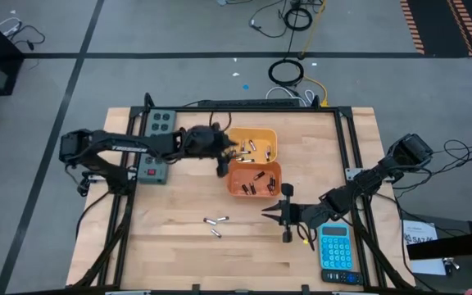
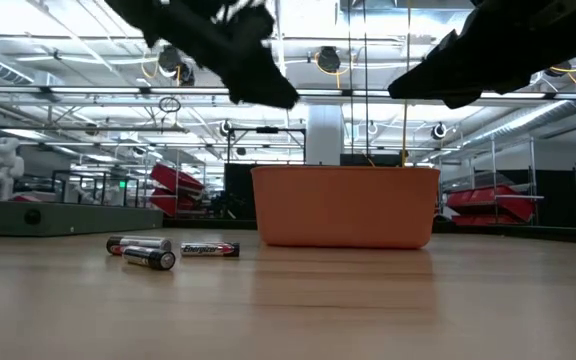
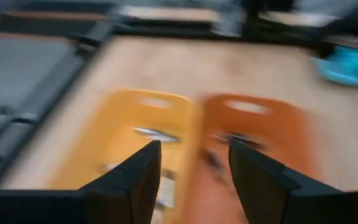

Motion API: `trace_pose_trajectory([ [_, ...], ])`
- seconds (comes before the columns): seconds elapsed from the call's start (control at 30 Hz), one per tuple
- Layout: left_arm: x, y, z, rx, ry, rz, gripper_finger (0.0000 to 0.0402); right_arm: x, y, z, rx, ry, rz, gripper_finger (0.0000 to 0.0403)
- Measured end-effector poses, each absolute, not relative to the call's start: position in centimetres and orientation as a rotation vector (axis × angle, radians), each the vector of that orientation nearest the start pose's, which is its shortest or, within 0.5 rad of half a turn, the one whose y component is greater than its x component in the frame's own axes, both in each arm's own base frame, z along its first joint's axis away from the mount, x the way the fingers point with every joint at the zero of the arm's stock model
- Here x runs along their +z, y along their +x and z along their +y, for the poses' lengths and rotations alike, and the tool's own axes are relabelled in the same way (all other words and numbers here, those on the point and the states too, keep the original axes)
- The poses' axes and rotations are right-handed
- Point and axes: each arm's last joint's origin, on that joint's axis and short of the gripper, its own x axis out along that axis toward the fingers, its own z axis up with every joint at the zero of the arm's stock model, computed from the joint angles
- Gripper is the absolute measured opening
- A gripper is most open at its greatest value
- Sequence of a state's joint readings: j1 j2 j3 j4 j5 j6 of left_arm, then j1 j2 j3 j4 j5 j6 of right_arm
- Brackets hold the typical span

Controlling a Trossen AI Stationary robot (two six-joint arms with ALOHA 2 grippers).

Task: Sort batteries
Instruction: Put the silver battery into the yellow bin

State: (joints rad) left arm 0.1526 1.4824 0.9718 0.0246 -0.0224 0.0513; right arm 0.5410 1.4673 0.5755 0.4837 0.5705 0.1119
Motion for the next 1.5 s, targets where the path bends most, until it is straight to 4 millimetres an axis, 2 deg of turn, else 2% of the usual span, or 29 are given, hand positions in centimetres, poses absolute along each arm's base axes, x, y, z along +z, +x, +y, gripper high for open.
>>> trace_pose_trajectory([
  [0.2, 25.3, 30.5, -2.2, -0.060, -0.028, 0.657, 0.0197, 17.6, 24.5, 13.2, -0.042, -0.106, 0.348, 0.0045],
  [0.33, 23.4, 29.6, -6.5, -0.067, -0.058, 0.801, 0.0198, 17.6, 24.5, 13.2, -0.043, -0.103, 0.348, 0.0045],
  [0.47, 20.9, 28.9, -9.8, -0.062, -0.088, 0.914, 0.0198, 17.7, 24.5, 13.2, -0.040, -0.095, 0.337, 0.0045],
  [0.6, 18.8, 28.7, -11.8, -0.036, -0.043, 0.980, 0.0198, 17.8, 24.5, 13.3, -0.037, -0.087, 0.329, 0.0045],
  [0.87, 15.7, 28.9, -13.1, -0.013, 0.037, 1.066, 0.0198, 17.9, 24.3, 13.7, -0.021, -0.078, 0.320, 0.0045],
  [1.23, 13.3, 29.1, -13.2, 0.002, 0.068, 1.152, 0.0195, 17.9, 24.2, 13.9, -0.017, -0.077, 0.317, 0.0045],
  [1.33, 12.8, 29.2, -13.3, -0.016, 0.042, 1.177, 0.0164, 17.9, 24.2, 13.9, -0.017, -0.077, 0.316, 0.0045],
  [1.5, 11.7, 29.4, -13.2, -0.061, 0.013, 1.244, 0.0042, 18.0, 24.2, 13.9, -0.017, -0.071, 0.307, 0.0045],
])
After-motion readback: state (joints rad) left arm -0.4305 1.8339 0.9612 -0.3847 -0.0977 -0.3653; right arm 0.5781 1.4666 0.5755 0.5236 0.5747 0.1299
